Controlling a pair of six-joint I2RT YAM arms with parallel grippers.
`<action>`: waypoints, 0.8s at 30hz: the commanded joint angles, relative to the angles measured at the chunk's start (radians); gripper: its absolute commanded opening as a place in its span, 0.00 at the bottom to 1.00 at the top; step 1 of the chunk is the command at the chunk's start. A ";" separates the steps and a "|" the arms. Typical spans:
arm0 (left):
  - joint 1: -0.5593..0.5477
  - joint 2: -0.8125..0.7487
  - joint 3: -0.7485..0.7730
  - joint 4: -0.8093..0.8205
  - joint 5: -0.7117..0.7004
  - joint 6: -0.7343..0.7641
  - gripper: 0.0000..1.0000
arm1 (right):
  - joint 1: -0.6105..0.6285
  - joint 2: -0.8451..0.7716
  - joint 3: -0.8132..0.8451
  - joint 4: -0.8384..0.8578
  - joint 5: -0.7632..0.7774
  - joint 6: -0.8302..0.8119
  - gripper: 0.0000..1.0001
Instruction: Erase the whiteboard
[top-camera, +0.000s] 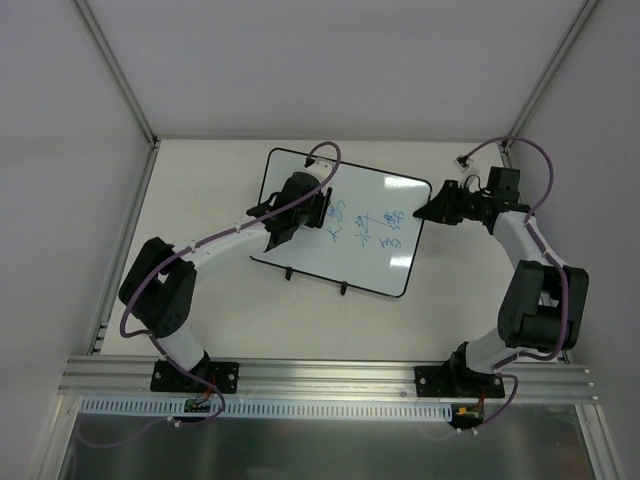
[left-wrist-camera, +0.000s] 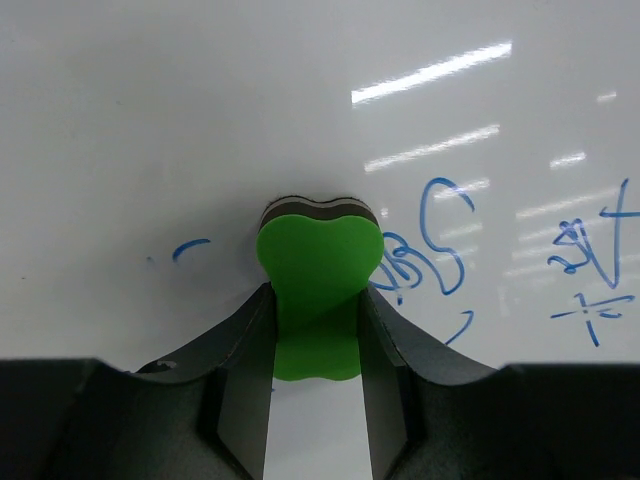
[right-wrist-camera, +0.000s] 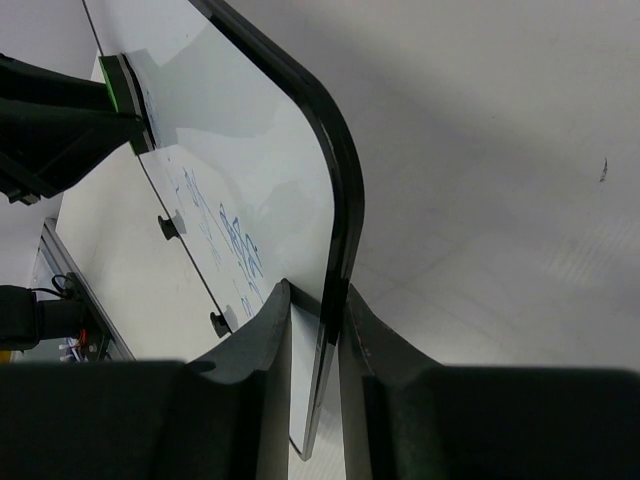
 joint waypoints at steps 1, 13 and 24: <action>-0.013 0.026 -0.035 0.013 -0.026 -0.053 0.00 | 0.008 -0.046 -0.006 0.046 0.099 -0.091 0.00; 0.151 -0.081 -0.138 -0.013 -0.129 -0.049 0.00 | 0.006 -0.058 -0.016 0.046 0.125 -0.095 0.00; 0.151 -0.128 -0.265 0.005 -0.071 -0.130 0.00 | 0.008 -0.056 -0.029 0.053 0.133 -0.094 0.00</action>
